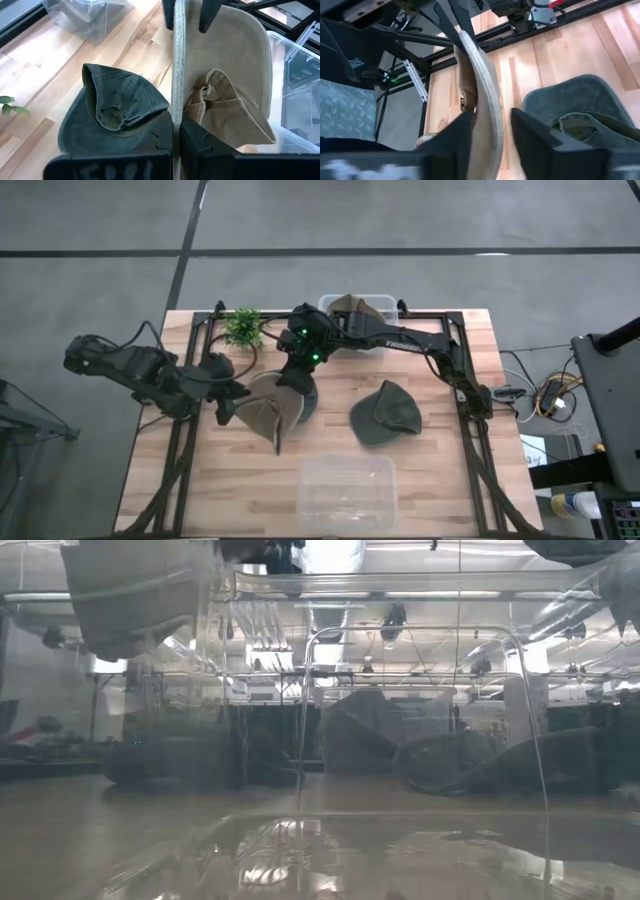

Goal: Pick & Place hat
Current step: Put the brown cap into the top transparent bin

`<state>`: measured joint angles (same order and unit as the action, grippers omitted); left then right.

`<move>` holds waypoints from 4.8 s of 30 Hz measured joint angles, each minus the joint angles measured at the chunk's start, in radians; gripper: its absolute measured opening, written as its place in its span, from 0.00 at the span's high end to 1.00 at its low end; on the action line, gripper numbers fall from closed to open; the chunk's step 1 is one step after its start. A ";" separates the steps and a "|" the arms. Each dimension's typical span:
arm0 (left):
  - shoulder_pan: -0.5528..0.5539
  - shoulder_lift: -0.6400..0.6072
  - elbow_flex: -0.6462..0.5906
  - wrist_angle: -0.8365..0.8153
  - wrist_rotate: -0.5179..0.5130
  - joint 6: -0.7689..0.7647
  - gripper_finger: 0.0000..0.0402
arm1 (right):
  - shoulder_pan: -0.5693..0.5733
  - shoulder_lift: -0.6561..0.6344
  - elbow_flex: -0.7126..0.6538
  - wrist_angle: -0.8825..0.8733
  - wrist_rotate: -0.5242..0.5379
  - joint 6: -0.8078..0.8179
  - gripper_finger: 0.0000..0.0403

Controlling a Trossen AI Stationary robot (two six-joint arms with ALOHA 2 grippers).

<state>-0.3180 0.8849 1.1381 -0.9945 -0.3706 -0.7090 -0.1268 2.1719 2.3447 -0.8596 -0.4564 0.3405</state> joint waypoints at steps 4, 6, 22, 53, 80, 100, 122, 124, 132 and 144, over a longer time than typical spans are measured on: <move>0.000 0.005 0.000 0.001 -0.006 0.000 0.98 | 0.000 0.000 0.000 -0.004 -0.017 -0.007 0.94; 0.000 0.003 0.000 0.003 -0.013 0.001 0.98 | 0.000 0.000 0.000 -0.003 -0.018 -0.003 0.96; 0.001 -0.039 -0.001 0.137 -0.116 0.044 0.70 | -0.028 -0.002 0.000 -0.005 -0.015 0.032 0.97; 0.001 -0.191 0.037 0.464 -0.299 0.382 0.66 | -0.352 -0.305 0.000 -0.019 0.003 -0.103 0.98; 0.001 -0.195 0.035 0.507 -0.338 0.400 0.66 | -0.371 -0.355 -0.446 1.107 -0.157 0.471 0.98; 0.001 -0.195 0.035 0.505 -0.338 0.396 0.66 | -0.574 -0.708 -1.071 1.038 -0.091 0.511 0.97; 0.000 -0.194 0.035 0.504 -0.338 0.394 0.66 | -0.742 -0.944 -1.482 0.840 0.058 0.439 0.97; 0.001 -0.194 0.035 0.504 -0.338 0.394 0.66 | -0.746 -0.942 -1.486 0.839 0.069 0.429 0.97; 0.001 -0.194 0.035 0.503 -0.338 0.393 0.66 | -0.745 -0.903 -1.487 0.839 0.068 0.407 0.97; 0.000 -0.194 0.035 0.498 -0.338 0.373 0.66 | -0.744 -0.833 -1.487 0.834 0.074 0.329 0.79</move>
<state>-0.3176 0.6907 1.1728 -0.4967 -0.7086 -0.3362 -0.8707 1.3392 0.8581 -0.0254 -0.3820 0.6697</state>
